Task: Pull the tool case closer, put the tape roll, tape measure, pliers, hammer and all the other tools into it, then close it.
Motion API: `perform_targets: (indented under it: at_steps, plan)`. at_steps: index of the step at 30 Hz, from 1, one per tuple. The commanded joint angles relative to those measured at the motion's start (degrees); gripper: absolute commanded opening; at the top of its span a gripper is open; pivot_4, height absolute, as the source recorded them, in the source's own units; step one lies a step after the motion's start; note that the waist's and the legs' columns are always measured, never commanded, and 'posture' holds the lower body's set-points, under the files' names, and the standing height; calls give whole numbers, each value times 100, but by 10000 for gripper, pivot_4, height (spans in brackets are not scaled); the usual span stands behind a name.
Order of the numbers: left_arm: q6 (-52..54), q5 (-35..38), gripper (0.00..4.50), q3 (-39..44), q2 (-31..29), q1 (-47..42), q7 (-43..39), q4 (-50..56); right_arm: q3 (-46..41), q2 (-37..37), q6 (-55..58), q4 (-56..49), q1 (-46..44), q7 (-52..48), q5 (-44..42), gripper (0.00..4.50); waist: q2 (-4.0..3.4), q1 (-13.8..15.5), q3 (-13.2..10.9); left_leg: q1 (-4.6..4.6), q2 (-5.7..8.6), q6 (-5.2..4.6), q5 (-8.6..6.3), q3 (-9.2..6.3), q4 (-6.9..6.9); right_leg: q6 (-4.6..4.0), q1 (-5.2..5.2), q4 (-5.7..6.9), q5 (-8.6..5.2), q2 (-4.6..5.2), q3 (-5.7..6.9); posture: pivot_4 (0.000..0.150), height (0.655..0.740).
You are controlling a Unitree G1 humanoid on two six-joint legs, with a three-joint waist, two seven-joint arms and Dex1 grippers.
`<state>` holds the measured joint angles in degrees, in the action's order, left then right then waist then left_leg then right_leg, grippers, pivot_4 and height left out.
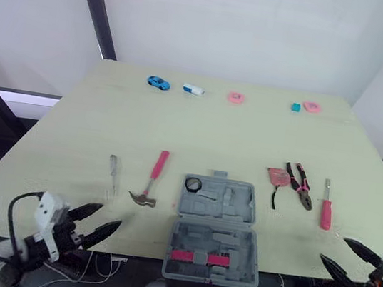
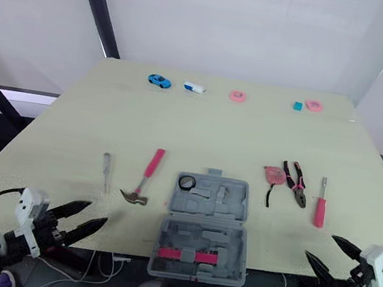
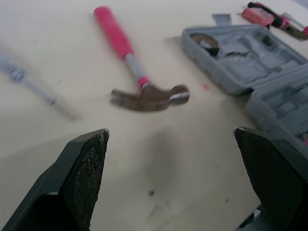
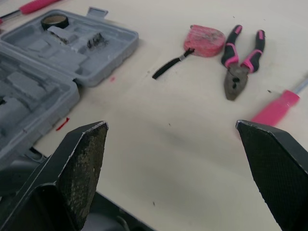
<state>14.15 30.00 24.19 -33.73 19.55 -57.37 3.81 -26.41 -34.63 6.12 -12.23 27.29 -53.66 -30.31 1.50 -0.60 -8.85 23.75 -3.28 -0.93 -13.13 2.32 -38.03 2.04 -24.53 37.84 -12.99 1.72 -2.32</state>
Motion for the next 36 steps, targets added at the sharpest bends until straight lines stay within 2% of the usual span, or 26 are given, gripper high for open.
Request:
perform_targets:
  at_steps: [1,3,8,11,13,15,18,23,28,34,36]
  plan:
    - [-25,114,44124,79,-36,13,16,188,-301,-57,-75,-112,31,-76,-165,45000,-1,0,0,0,1,2,-1,1,0,0,-1,0,0,2,0,1500,7400]
    - [76,177,44124,6,12,-82,88,271,-288,-53,-20,-180,-9,2,-140,45000,0,0,0,1,1,4,-3,6,3,0,-6,0,0,7,0,1500,7400]
    - [269,371,44124,-277,15,-595,97,589,197,48,376,-636,-541,1049,505,45000,-1,0,0,3,3,5,-3,17,7,0,-14,0,0,10,-1,1500,7400]
    - [474,551,44124,-475,-26,-875,83,957,765,125,1098,-1190,-1005,1538,507,45000,-2,-9,0,4,3,-10,6,25,15,0,-17,1,0,3,-3,1500,7400]
    - [606,641,44124,-611,-63,-1021,65,1185,1187,107,1749,-1481,-1402,2086,844,45000,-2,-21,0,3,6,-17,10,34,21,0,-18,2,1,-21,-10,1500,7400]
    - [711,720,44124,-765,-120,-1173,-14,1391,1568,194,2495,-1447,-2001,2596,1016,45000,-1,-24,0,4,7,-21,12,41,24,-1,-20,2,1,-25,-15,1500,7400]
    - [885,878,44124,-982,-225,-1450,-115,1674,2020,717,3202,-1159,-2915,3168,1027,45000,4,-19,-1,5,14,-23,14,46,25,-1,-21,0,2,-29,-15,1500,7400]
    - [1162,1154,44124,-1131,-327,-1753,-40,2142,2442,1428,3656,-452,-3679,4100,1611,45000,5,-4,-2,13,16,-23,14,50,29,-5,-21,-1,2,-45,-10,1500,7400]
    - [1260,1259,44124,-1264,-453,-1948,-139,2350,2462,1969,3549,303,-4168,4579,1877,45000,3,-27,-3,16,18,-23,14,55,30,-9,-22,-4,5,-53,-16,1500,7400]
    - [1328,1295,44124,-1401,-436,-2140,-19,2422,2397,2281,3113,1432,-4672,4796,2126,45000,3,-45,-3,13,11,-24,14,52,30,-6,-22,-2,3,-69,-18,1500,7400]
    - [1307,1271,45000,-1413,-428,-2124,1,2426,2372,2328,2931,1843,-4845,4793,2167,39794,2,-56,-4,12,11,-24,14,52,31,-6,-22,-2,3,-70,-19,1500,7400]
